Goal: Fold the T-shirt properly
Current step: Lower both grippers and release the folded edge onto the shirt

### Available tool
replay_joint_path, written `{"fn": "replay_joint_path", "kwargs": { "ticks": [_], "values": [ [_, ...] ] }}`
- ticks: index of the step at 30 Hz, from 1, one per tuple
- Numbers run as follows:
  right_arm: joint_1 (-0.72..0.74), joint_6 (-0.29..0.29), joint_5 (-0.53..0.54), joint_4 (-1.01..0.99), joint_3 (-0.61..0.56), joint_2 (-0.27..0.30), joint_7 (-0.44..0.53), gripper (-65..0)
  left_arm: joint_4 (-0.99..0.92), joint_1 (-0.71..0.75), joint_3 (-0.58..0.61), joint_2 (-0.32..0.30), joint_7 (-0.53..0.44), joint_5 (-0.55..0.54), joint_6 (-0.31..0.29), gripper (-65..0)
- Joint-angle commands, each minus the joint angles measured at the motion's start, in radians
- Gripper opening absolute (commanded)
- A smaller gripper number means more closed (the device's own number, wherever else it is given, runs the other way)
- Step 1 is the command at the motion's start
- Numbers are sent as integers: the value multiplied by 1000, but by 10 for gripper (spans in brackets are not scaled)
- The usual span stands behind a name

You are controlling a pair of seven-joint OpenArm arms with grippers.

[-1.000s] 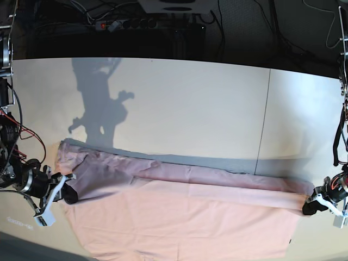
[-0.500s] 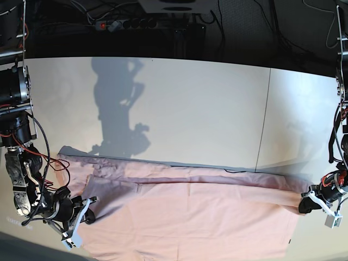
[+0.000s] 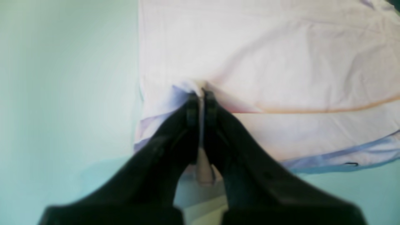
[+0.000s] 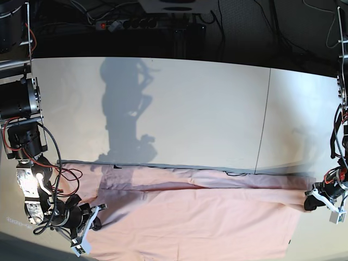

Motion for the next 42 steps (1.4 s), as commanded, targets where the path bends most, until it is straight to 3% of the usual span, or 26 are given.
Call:
{"fn": "replay_joint_path", "kwargs": {
  "ticks": [1, 5, 7, 11, 12, 14, 21, 23, 24, 26, 27, 32, 34, 38, 42],
  "values": [
    [41, 68, 6, 11, 8, 10, 25, -650, 11, -45, -5, -17, -30, -16, -16, -650],
    [41, 68, -20, 11, 9, 11, 47, -650, 11, -63, -5, -16, -39, -20, -16, -650],
    [41, 67, -41, 11, 9, 11, 71, -650, 11, -66, -5, -14, -37, -20, -16, -547],
    [42, 64, -46, 11, 9, 10, 105, -294, 11, -72, 13, -5, -35, -26, -16, -326],
    [42, 64, -46, 11, 9, 11, 108, -249, 11, -74, 23, -5, -34, -35, -16, -296],
    [42, 64, -46, 11, 9, 11, 108, -230, 11, -85, 42, -5, -34, -47, -16, -291],
    [41, 64, 26, 11, 9, 10, 106, -233, 11, -142, 49, 5, -28, -50, -16, -296],
    [38, 64, 40, 11, 9, 10, 107, -262, 11, -143, 49, 18, -23, -39, -16, -373],
    [37, 64, 40, 11, 9, 10, 107, -329, 11, -141, 49, 27, -18, -21, -16, -455],
    [30, 64, 39, 11, 9, 11, 106, -561, 11, -134, 49, 50, -16, 21, -16, -636],
    [26, 64, 35, 10, 9, 11, 104, -650, 11, -134, 49, 64, -13, 50, -16, -650],
    [7, 62, -5, -46, 10, 5, 100, -650, 5, -134, 49, 125, 17, 184, -4, -650],
    [1, 48, -1, -89, 10, 5, 100, -650, -16, -134, 49, 139, 24, 210, 51, -650],
    [-27, 34, -2, -173, 10, 9, 104, -650, -84, -133, 49, 164, 24, 280, 85, -650],
    [-84, 34, -1, -207, 10, 11, 104, -650, -140, -121, 49, 187, 26, 354, 174, -650]
  ]
}}
